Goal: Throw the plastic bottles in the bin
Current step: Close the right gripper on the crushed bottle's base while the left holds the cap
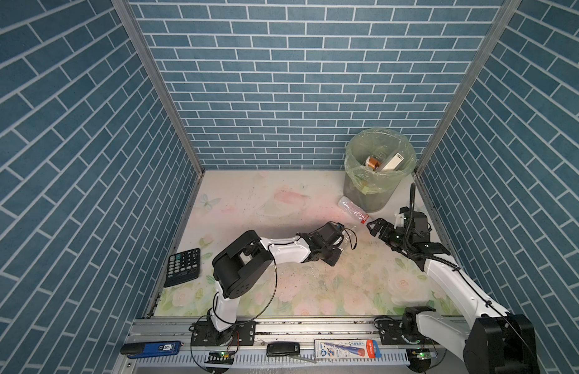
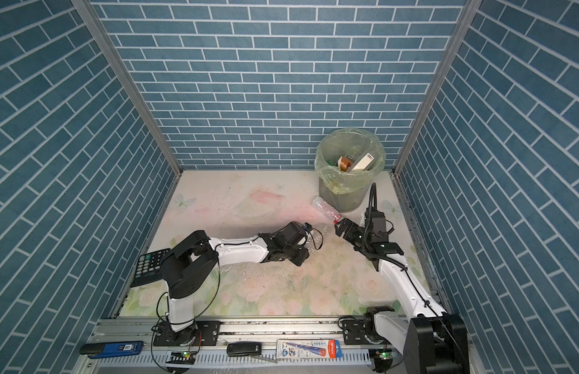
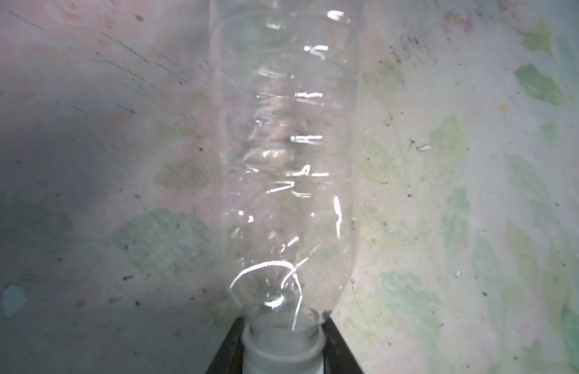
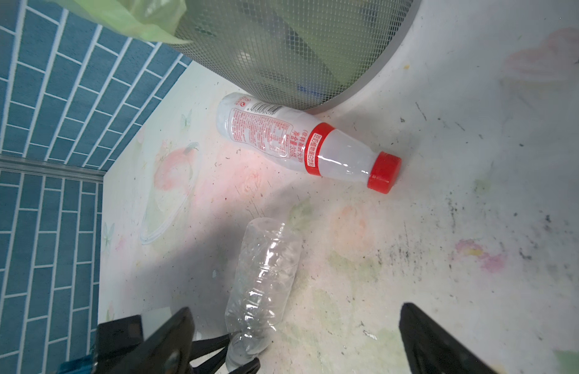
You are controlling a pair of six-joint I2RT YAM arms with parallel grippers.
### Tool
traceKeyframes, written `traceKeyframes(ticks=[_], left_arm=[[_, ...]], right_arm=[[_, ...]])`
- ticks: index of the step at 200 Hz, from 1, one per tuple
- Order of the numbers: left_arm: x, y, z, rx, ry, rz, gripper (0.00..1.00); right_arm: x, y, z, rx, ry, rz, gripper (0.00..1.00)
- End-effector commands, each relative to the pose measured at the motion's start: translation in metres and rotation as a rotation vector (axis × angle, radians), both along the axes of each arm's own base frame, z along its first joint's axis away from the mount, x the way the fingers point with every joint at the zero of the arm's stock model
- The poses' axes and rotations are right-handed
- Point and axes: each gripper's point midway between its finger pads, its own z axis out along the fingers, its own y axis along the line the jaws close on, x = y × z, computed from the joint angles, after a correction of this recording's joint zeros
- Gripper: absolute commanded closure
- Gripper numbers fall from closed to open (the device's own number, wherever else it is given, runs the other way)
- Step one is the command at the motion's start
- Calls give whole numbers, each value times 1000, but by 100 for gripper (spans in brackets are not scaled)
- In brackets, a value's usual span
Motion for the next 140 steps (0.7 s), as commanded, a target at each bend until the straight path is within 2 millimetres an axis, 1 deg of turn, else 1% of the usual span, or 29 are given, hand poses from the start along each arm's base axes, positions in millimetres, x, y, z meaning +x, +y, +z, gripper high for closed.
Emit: traceKeyframes(ticks=[1,32,82,110,123,140], left_arm=[[6,-5,37,-89,-64,16,76],[11,-7,58,-163,-62,45,76],[11,-8,69,-196,-67,52,76],[12,-9,77,-213,-73,57,76],[12,-9,80,-220,-77,57,76],[13,-9,85,-228,-84,58,76]], right_arm=[[3,4,-1,68,10,-26,1],[11,11,9,144,-20,-35,1],[31,35,29,324,-76,-10,1],[39,47,35,332,-89,13,2],[41,56,36,332,-91,32,3],[43,69,32,326,-79,54,6]])
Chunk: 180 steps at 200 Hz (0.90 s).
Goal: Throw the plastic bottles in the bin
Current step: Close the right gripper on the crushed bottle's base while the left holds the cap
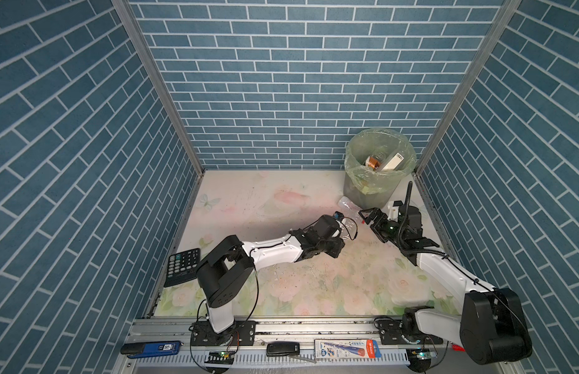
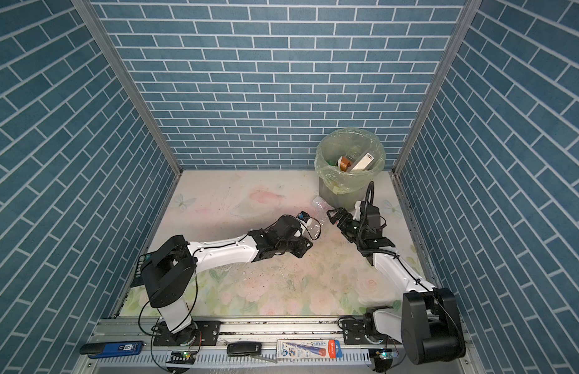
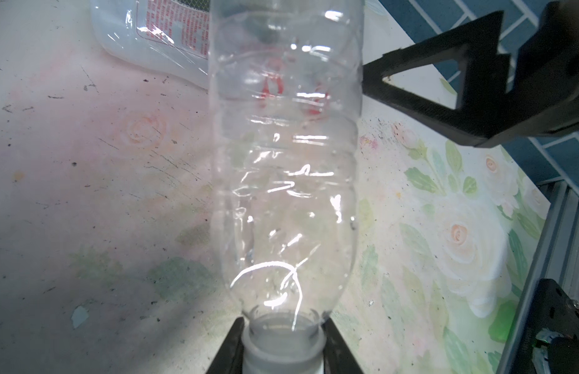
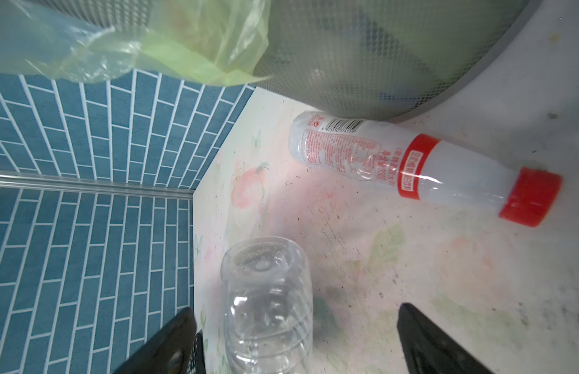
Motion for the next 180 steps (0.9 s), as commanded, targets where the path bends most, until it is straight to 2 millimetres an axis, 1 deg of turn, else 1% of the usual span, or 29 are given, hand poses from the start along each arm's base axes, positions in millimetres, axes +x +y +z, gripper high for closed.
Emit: traceKeyframes(ticks=[1,28,51,78,94,103,113,130,138,150,169,180], left_arm=[[2,1,19,-41,-24,8,76],[1,1,23,-50,-28,5,76],[0,2,24,-53,-27,2,76],[0,3,23,-50,-28,3,76],[0,4,24,-49,-30,4,75],[0,4,24,-48,-31,3,75],[-1,4,23,-46,-30,3,74],[1,5,25,-44,-34,11,70],[1,6,25,-43,-35,15,67],[2,8,25,-43,-34,23,64],[4,11,25,-48,-30,34,62],[5,13,26,-51,-28,39,58]], right_arm=[[10,19,16,43,-38,23,6],[15,40,10,61,-28,56,15],[20,57,12,84,-35,82,21],[26,65,14,91,-40,87,29],[29,69,16,99,-44,94,39],[30,70,16,99,-43,94,45],[30,70,17,97,-44,92,50],[30,69,19,91,-48,90,55],[29,68,19,85,-46,91,57],[27,67,19,72,-45,91,60],[24,63,19,48,-47,87,63],[23,62,20,38,-50,87,64]])
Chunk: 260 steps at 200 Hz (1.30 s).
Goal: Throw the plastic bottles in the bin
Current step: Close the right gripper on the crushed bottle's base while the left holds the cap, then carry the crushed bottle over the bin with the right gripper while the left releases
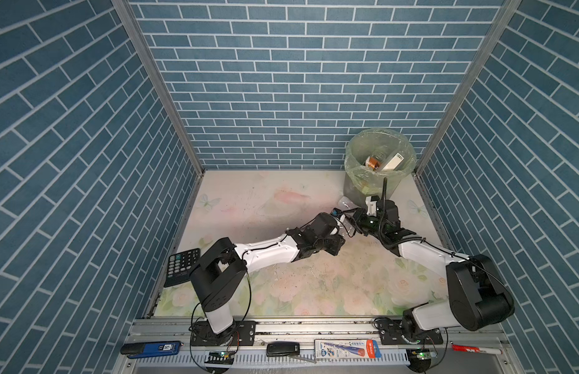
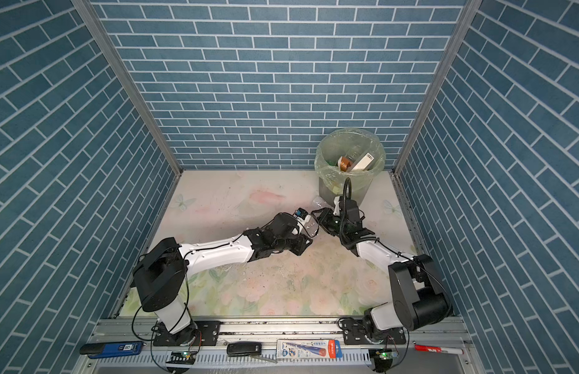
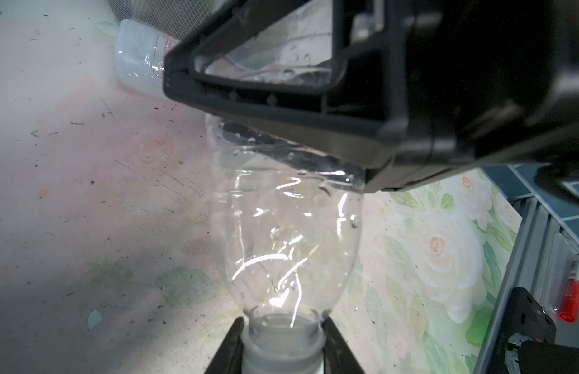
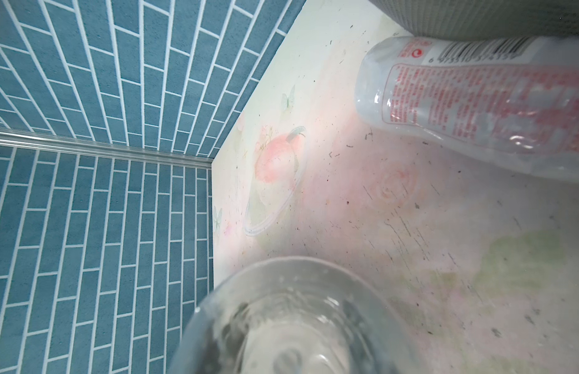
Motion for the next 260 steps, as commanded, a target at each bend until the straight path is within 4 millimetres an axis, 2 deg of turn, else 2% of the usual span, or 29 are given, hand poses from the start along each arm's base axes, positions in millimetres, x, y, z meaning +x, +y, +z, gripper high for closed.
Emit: traceKeyframes(ticks=[1,63,95,111,137,159,188,228,260], left_arm=[[3,9,7,-9,-7,25,57],[5,17,19,-17,-26,45,23],[5,26,34,-29,-53,64,1],[6,30,49,-47,-78,71,1],[10,35,83,-86,-137,77,1],[15,40,112,-128,-183,89,1],[21,44,145,-182,-236,99,1],[30,44,178,-229,-321,113,1],[44,36,204,-282,-364,116,1]], right_arm=[[6,-3,25,-17,-64,-18,64],[1,-8,27,-72,-66,-13,67],[-3,-14,28,-115,-70,-13,67],[-6,-18,34,-149,-80,-10,67],[-9,-26,53,-218,-120,-8,67],[-10,-32,80,-274,-174,-6,67],[-10,-39,129,-346,-274,1,67],[-7,-58,223,-493,-492,-40,67],[13,-76,298,-610,-641,-123,67]])
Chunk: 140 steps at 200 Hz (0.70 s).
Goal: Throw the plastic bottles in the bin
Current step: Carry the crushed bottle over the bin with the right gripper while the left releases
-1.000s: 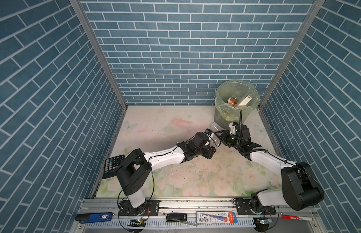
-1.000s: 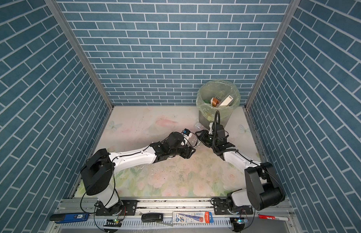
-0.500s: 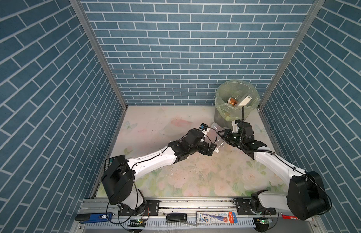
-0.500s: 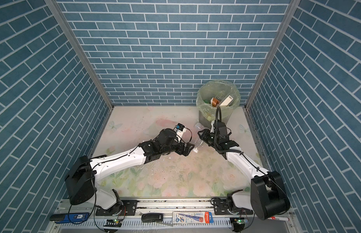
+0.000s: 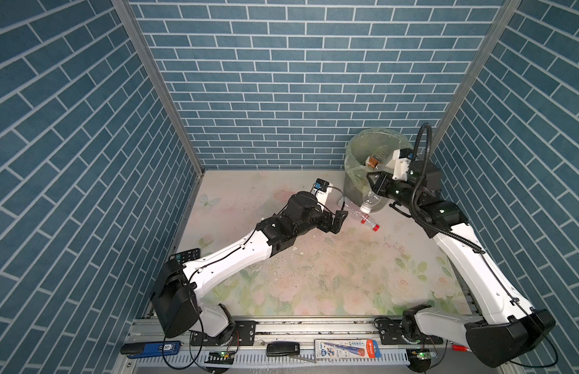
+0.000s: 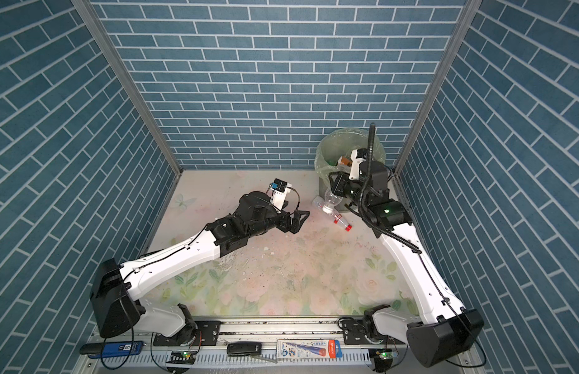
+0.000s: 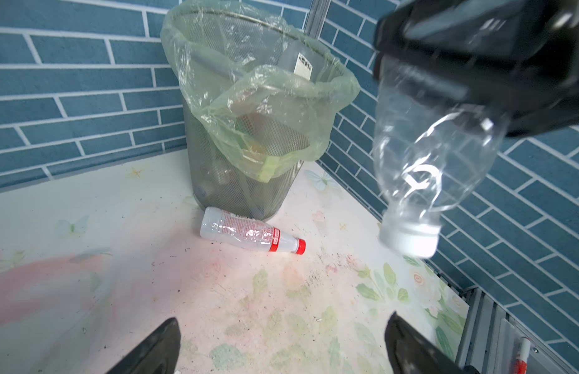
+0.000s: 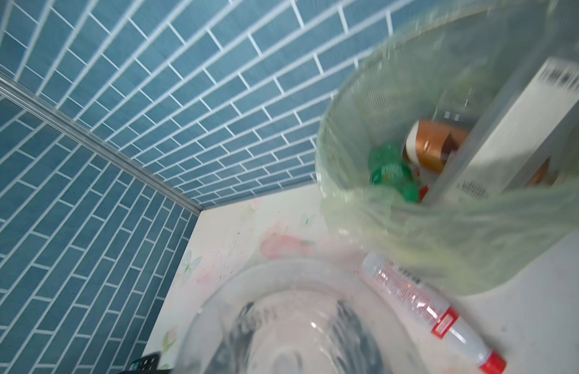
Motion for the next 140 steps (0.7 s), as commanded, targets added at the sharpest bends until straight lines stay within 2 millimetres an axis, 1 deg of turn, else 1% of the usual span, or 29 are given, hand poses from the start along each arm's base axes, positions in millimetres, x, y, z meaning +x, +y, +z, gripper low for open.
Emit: traceKeyframes(ticks=[1,2,5,14,34,35,46,61,74,87,101,109,114,121,130,140], left_arm=[[16,-6,36,-58,-81,8,1],[16,-6,37,-59,-80,7,1],[17,-8,39,-61,-83,5,1],[21,-11,48,-72,-96,-1,1],[27,-17,64,-82,-127,-10,1],[28,-17,65,-83,-128,-10,1],[31,-19,68,-79,-137,-11,1],[34,-17,72,-78,-143,-9,1],[38,-14,71,-75,-142,-3,1],[43,-9,70,-74,-137,8,1],[48,-4,69,-78,-127,18,1],[51,-1,68,-78,-126,25,1],[52,1,68,-79,-123,29,1],[55,3,67,-78,-121,33,1],[57,5,67,-82,-118,37,1],[60,6,63,-79,-109,37,1]], right_arm=[[11,-21,47,-156,-121,-66,67],[12,-22,47,-159,-120,-68,67],[13,-23,57,-161,-139,-72,67],[22,-27,74,-172,-171,-85,67],[32,-38,124,-194,-262,-128,67],[33,-38,124,-197,-263,-130,67],[33,-46,155,-202,-327,-157,67],[32,-57,190,-205,-409,-200,67],[31,-66,213,-200,-463,-236,67],[34,-75,228,-198,-503,-271,67],[44,-82,232,-193,-517,-299,68],[55,-83,228,-192,-513,-305,68],[64,-83,223,-192,-502,-308,69],[80,-84,212,-194,-476,-314,69],[103,-84,192,-193,-428,-310,69],[133,-82,160,-188,-349,-297,69]])
